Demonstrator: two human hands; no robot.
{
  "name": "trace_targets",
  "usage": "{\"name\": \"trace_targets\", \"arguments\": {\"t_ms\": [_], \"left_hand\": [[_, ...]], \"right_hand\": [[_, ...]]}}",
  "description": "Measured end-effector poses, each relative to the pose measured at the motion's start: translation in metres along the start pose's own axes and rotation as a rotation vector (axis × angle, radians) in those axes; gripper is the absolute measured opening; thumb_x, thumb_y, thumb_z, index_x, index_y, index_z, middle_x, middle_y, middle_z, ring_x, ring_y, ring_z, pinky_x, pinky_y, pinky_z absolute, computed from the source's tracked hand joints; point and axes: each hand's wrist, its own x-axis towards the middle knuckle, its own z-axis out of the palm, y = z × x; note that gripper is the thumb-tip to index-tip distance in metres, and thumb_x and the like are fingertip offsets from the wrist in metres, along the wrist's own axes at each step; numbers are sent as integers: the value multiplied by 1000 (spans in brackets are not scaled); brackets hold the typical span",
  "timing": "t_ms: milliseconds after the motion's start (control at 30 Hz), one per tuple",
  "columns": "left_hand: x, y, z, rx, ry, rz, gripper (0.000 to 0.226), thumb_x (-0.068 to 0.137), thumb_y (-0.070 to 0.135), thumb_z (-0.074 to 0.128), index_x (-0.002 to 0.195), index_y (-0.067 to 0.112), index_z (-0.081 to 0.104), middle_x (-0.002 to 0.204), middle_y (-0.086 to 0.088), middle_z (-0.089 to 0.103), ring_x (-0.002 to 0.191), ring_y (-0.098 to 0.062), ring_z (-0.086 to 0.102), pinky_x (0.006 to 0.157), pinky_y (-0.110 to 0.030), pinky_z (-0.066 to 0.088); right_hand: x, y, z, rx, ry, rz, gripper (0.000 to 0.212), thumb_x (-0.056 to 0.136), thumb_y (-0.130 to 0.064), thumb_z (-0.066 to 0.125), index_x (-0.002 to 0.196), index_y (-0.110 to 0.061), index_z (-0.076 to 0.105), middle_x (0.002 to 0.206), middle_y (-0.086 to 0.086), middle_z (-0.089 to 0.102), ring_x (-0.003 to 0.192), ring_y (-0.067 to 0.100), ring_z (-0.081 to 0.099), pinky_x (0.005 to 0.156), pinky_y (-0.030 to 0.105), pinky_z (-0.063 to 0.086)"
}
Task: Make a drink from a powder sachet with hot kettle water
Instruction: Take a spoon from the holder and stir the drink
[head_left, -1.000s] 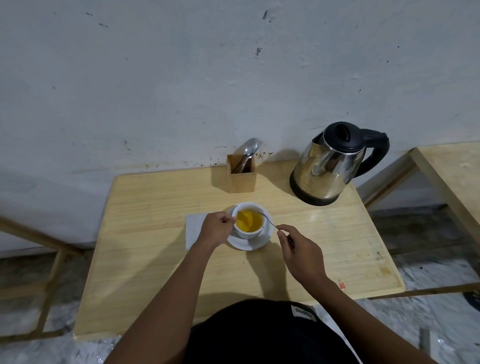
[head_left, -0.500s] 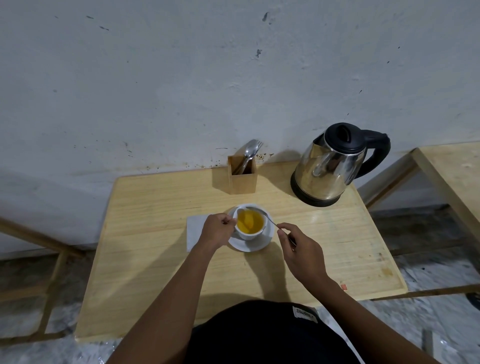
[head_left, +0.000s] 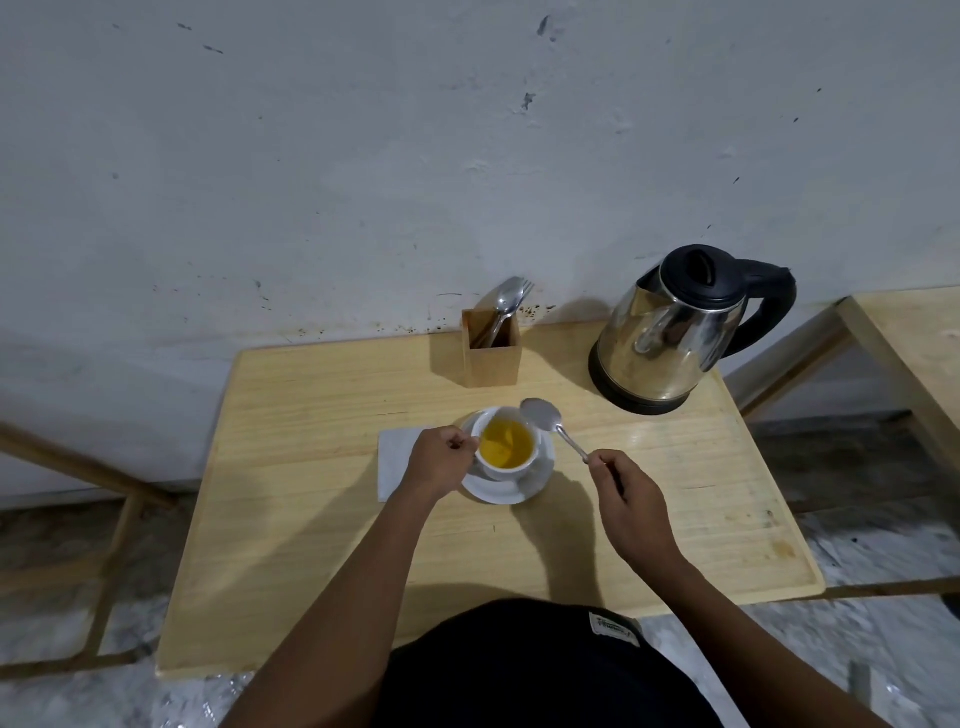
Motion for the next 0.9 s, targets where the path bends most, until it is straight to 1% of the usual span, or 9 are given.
{"name": "trace_targets", "arguments": {"t_ms": [67,167,267,367,467,567,633,833,900], "left_hand": [[1,-1,1,1,1,2,22,92,27,58,83,9,67,70,-3,61,56,-14,53,57,-28,47],[1,-1,1,2,7,11,21,92,26,58,86,8,68,70,-1,61,56,-12,53,56,-27,45],[0,0,1,-1,8,11,21,92,25,58,86,8,68,67,1,61,55,-10,52,54,-25,44],[-1,0,1,-6,11,7,20,92,25,59,83,9,67,66,3,60,54,-10,52,52,-25,43],[-1,1,1,-16,15,6,20,92,25,59,85,8,68,66,2,60,54,-10,51,53,-25,43],[-1,0,1,-21,15,6,21,92,25,59,87,8,69,66,2,60,56,-10,52,56,-27,44],[-1,0,2,-23,17,2,20,92,25,59,87,8,69,66,2,59,57,-11,52,58,-27,45],[-1,0,2,-21,22,-14,23,92,27,59,89,6,69,69,0,61,59,-13,54,64,-32,48],[-2,0,2,-25,18,-15,24,92,26,59,89,5,69,68,-1,61,58,-13,54,61,-31,48]], "right_hand": [[2,7,0,94,14,70,18,101,-26,46,93,-21,61,67,3,55,56,6,44,57,30,38],[6,19,8,157,54,178,18,102,-22,44,95,-18,60,69,0,53,61,12,44,59,31,37],[17,26,19,158,59,269,18,101,-21,43,97,-15,59,69,-2,51,63,15,46,57,31,37],[28,29,29,136,47,334,18,101,-22,43,98,-13,58,74,0,55,67,17,50,60,32,39],[34,29,36,84,49,369,19,101,-26,42,102,-15,58,80,-2,58,72,15,54,66,33,42],[38,31,39,-15,62,429,16,100,-29,42,101,-20,55,83,-2,59,80,20,57,72,34,43],[39,32,40,-51,91,443,16,98,-31,45,101,-20,57,87,0,61,84,22,58,74,34,44],[42,32,44,-172,128,454,20,96,-32,49,98,-17,62,86,-1,60,79,20,54,71,31,42],[42,32,46,-223,115,442,21,97,-32,48,95,-17,62,84,-1,60,76,20,54,69,31,41]]}}
